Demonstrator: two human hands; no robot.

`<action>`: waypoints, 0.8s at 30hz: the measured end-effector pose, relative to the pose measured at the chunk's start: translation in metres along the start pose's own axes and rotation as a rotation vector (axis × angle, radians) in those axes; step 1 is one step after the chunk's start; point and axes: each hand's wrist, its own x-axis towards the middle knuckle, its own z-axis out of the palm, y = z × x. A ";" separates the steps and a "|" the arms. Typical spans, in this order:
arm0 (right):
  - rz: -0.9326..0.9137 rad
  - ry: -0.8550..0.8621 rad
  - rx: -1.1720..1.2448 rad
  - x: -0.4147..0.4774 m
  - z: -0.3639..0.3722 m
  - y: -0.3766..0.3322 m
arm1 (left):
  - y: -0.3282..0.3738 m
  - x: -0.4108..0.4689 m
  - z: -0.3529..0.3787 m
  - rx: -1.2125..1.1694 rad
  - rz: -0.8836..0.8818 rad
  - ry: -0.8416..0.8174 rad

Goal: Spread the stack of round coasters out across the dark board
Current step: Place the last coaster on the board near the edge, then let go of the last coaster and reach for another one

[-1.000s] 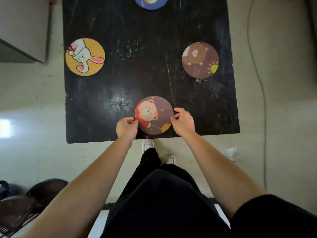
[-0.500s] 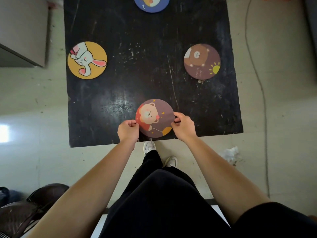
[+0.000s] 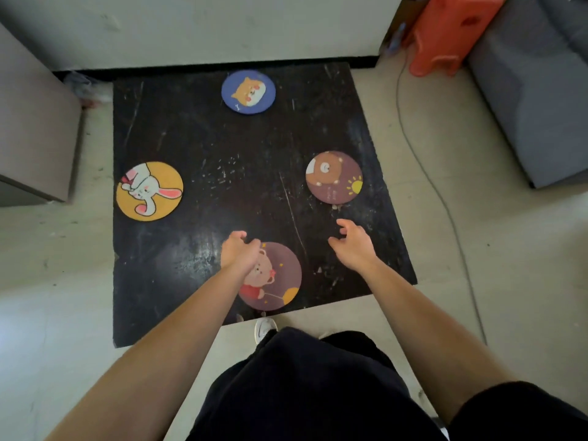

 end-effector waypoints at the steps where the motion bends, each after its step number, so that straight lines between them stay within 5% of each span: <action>1: 0.004 0.017 0.000 0.007 -0.010 0.000 | 0.010 0.002 0.004 -0.027 0.010 -0.007; 10: -0.073 0.013 -0.059 0.108 -0.084 0.013 | 0.097 0.029 0.073 -0.251 -0.099 -0.006; 20: -0.278 -0.333 -0.131 0.252 -0.119 0.024 | 0.171 0.050 0.201 -0.546 -0.387 0.331; 24: -0.352 -0.335 -0.189 0.276 -0.127 0.015 | 0.195 0.050 0.229 -0.704 -0.413 0.356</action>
